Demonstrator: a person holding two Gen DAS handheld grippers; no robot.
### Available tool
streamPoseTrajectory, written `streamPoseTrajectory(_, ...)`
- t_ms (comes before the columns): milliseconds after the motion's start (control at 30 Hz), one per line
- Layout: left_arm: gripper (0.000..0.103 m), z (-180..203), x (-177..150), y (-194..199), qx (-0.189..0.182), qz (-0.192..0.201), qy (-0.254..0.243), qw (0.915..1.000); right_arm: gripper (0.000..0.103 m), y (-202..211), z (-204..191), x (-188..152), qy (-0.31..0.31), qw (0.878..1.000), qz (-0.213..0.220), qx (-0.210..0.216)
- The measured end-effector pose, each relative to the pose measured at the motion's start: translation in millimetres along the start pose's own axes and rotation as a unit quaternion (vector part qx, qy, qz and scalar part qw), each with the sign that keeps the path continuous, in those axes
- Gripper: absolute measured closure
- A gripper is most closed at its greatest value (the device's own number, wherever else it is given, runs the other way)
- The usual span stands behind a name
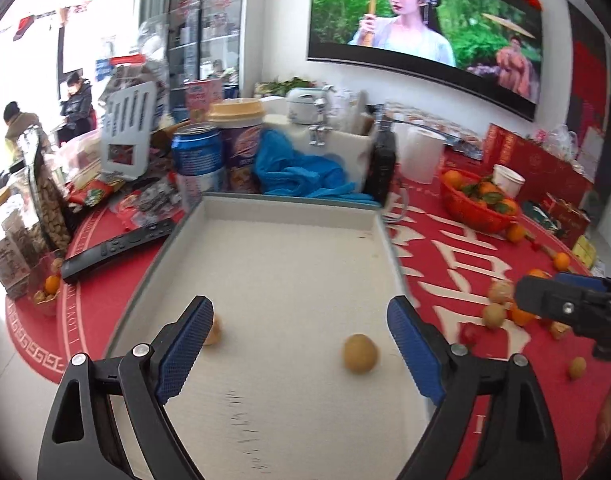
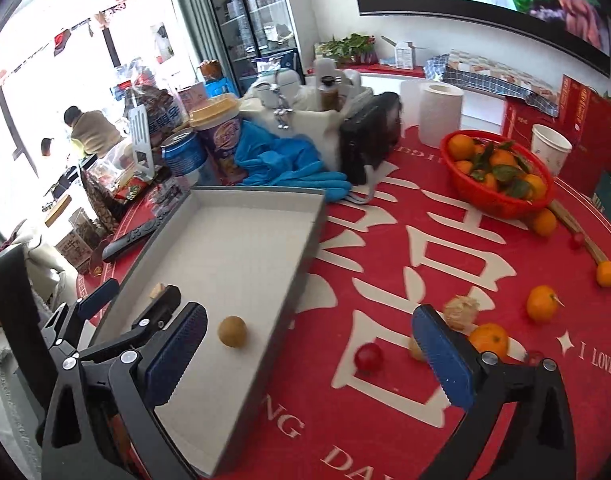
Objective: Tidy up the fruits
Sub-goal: 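Return the right gripper to the table and grasp the red cherry tomato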
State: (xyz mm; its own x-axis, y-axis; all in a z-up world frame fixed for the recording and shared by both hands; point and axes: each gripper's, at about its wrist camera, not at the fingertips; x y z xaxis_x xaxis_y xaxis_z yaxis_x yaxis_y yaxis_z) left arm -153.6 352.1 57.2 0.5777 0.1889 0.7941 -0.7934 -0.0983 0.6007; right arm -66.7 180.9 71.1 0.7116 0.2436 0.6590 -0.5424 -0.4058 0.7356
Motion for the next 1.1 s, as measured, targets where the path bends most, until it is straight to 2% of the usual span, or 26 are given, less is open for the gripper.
streamPoseTrajectory(100, 0.012, 43, -4, 2, -0.065, -0.018, -0.048, 0.9966, 0.0, 13, 48, -14, -0.045, 0.998, -0.008, -0.044)
streamPoseTrajectory(167, 0.012, 74, -10, 2, -0.085, -0.033, -0.083, 0.9924, 0.0, 20, 80, -25, -0.08, 0.994, -0.016, -0.074)
streamPoseTrajectory(300, 0.012, 127, -31, -11, -0.09, -0.08, -0.14, 0.9829, 0.0, 31, 131, -56, -0.116, 0.983, -0.043, -0.133)
streamPoseTrajectory(400, 0.012, 149, -49, -27, -0.08, -0.118, -0.15, 0.9783, 0.0, 36, 148, -79, -0.112, 0.979, -0.057, -0.161)
streamPoseTrajectory(467, 0.011, 156, -57, -39, -0.071, -0.145, -0.148, 0.9757, 0.0, 33, 155, -90, -0.108, 0.977, -0.068, -0.169)
streamPoseTrajectory(567, 0.01, 158, -54, -42, -0.065, -0.149, -0.129, 0.9783, 0.0, 22, 157, -98, -0.106, 0.978, -0.08, -0.16)
streamPoseTrajectory(633, 0.0, 158, -54, -49, -0.053, -0.156, -0.118, 0.9793, 0.0, 19, 154, -98, -0.083, 0.977, -0.073, -0.18)
streamPoseTrajectory(800, 0.0, 158, -51, -54, -0.046, -0.155, -0.107, 0.981, 0.0, 17, 154, -97, -0.07, 0.98, -0.066, -0.174)
streamPoseTrajectory(1100, 0.0, 159, -47, -58, -0.058, -0.156, -0.118, 0.979, 0.0, 16, 158, -97, -0.074, 0.98, -0.054, -0.178)
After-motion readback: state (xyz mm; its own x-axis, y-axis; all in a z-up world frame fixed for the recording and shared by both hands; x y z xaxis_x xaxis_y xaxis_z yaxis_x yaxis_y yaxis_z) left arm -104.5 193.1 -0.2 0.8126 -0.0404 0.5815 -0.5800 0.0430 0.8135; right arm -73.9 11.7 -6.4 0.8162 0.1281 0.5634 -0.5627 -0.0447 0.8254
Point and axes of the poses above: each gripper's, at about its wrist camera, not at the fingertips, and y roughly against the way its jaws point, z to its right, x to its top, and after that the axes turned 2 degrees about -x, right-handed
